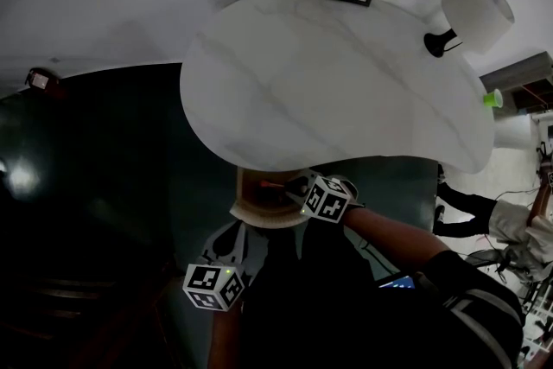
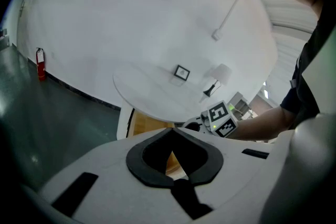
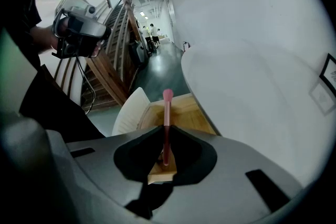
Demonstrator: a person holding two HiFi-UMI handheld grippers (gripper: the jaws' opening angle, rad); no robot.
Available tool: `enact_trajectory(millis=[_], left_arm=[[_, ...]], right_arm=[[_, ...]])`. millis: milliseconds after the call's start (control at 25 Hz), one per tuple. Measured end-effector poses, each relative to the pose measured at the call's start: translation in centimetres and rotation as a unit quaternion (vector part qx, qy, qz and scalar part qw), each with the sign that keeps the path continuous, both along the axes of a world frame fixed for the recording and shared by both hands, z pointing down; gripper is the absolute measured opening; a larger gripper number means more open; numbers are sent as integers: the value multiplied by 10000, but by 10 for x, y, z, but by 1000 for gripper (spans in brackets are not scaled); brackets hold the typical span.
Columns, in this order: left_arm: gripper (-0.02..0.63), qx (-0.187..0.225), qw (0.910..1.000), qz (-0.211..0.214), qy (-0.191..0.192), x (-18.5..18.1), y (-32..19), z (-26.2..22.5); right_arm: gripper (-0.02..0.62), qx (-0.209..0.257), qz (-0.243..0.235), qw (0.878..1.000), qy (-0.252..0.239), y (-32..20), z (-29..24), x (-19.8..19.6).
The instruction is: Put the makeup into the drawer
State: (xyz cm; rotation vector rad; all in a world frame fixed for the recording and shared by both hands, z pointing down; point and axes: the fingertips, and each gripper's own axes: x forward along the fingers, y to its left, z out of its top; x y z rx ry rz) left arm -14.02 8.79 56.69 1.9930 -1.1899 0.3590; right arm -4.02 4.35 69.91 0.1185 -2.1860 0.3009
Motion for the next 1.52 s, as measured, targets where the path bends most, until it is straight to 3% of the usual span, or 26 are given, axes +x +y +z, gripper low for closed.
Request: enact_trajectory(millis=[760, 1000, 1280, 1520], left_arm=[[11, -218, 9994, 233, -97, 9, 0, 9], [11, -110, 9997, 181, -77, 10, 0, 1], [11, -90, 9999, -92, -97, -11, 8, -3], [11, -190, 9997, -117, -12, -6, 12, 1]], right_arm=[[48, -179, 178, 9997, -42, 7, 30, 4], [48, -324, 64, 9993, 158, 20, 44, 5], [48, -621, 288, 9972, 286, 23, 53, -3], [48, -704, 92, 9964, 463, 26, 61, -5]])
